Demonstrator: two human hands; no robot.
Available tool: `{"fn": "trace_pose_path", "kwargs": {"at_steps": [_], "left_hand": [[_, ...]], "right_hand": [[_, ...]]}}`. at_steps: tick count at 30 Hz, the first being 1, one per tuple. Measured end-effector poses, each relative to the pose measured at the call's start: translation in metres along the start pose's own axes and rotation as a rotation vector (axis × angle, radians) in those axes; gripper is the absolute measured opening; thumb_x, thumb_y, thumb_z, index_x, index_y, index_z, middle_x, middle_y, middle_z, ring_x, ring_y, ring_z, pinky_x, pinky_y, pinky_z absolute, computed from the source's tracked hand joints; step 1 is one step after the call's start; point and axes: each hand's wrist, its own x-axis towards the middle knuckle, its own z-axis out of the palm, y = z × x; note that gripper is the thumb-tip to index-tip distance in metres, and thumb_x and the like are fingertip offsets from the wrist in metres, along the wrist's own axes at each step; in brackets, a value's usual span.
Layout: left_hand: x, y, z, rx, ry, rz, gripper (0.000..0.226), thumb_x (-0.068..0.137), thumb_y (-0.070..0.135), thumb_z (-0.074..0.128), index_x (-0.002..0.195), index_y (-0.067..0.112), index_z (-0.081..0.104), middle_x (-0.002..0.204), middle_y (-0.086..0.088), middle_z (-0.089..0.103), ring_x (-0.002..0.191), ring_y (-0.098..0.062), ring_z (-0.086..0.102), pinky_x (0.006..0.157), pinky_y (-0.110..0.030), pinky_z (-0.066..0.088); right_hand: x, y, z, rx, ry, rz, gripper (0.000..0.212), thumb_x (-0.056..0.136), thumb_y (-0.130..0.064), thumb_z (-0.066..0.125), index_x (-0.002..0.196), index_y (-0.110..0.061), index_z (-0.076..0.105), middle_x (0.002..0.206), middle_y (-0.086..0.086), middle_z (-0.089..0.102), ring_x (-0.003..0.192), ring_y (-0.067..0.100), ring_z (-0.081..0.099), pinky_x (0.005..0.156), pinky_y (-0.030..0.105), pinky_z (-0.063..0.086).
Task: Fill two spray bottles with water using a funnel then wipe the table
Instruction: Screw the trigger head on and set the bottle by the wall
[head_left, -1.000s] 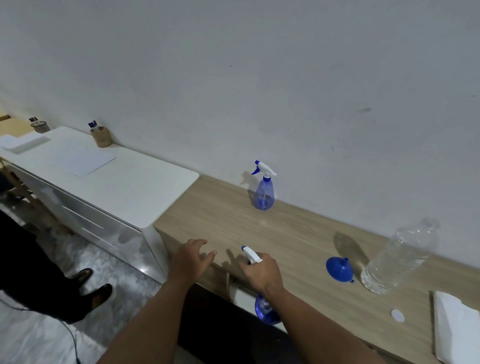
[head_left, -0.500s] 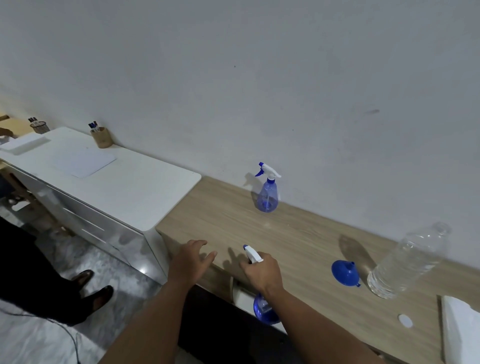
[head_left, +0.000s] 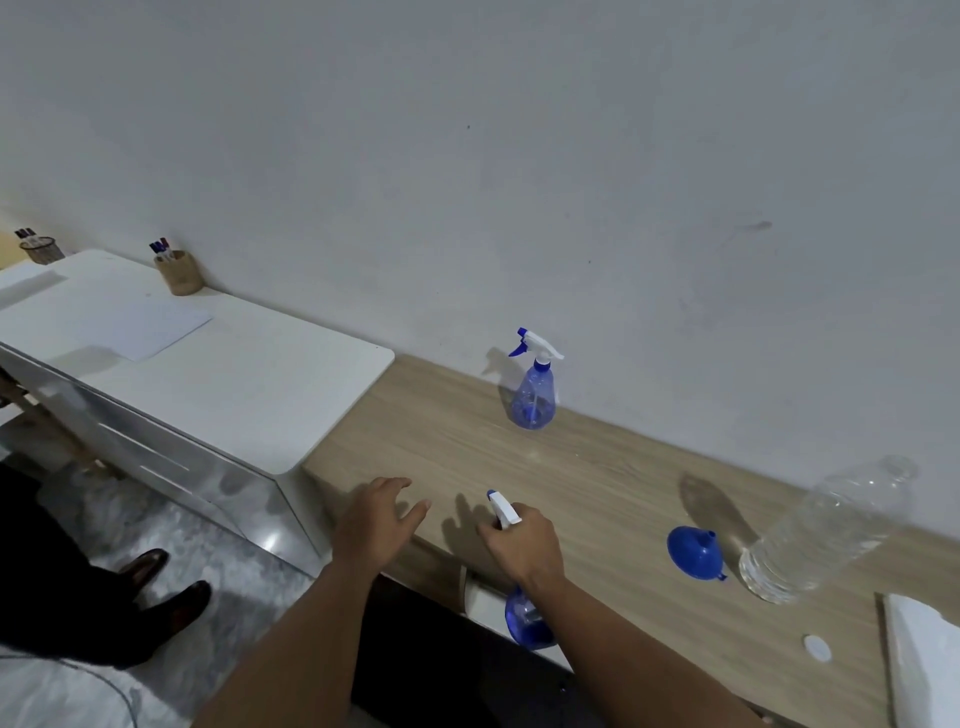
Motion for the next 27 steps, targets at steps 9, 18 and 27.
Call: {"fn": "trace_pose_path", "kwargs": {"at_steps": [9,18,27], "left_hand": [[0.030,-0.009,-0.005,0.059,-0.091,-0.016,0.051,0.090,0.053,0.066,0.131,0.022,0.064,0.134,0.001,0.063,0.125,-0.020,0.056,0.100,-0.033,0.046],[0.068,0.011,-0.018,-0.059,-0.248,0.001,0.081,0.073,0.063,0.080,0.143,0.033,0.053,0.141,0.009,0.058,0.110,-0.005,0.056,0.080,-0.013,0.036],[0.139,0.058,-0.003,-0.317,-0.444,0.049,0.089,0.057,0.043,0.096,0.134,0.025,0.056,0.123,0.010,0.067,0.117,-0.015,0.064,0.095,-0.024,0.052]], "right_hand": [[0.022,-0.008,0.017,-0.057,-0.037,0.034,0.035,0.078,-0.055,0.067,0.077,-0.020,0.064,0.069,-0.002,0.066,0.066,0.021,0.063,0.061,0.031,0.045],[0.076,-0.062,0.017,0.196,0.055,-0.133,0.014,0.089,-0.019,0.073,0.082,-0.015,0.062,0.073,0.005,0.066,0.067,0.017,0.059,0.064,0.034,0.044],[0.117,-0.162,-0.011,0.559,-0.083,-0.258,0.012,0.090,-0.005,0.078,0.101,-0.011,0.078,0.079,0.002,0.072,0.074,0.013,0.065,0.068,0.025,0.053]]}}
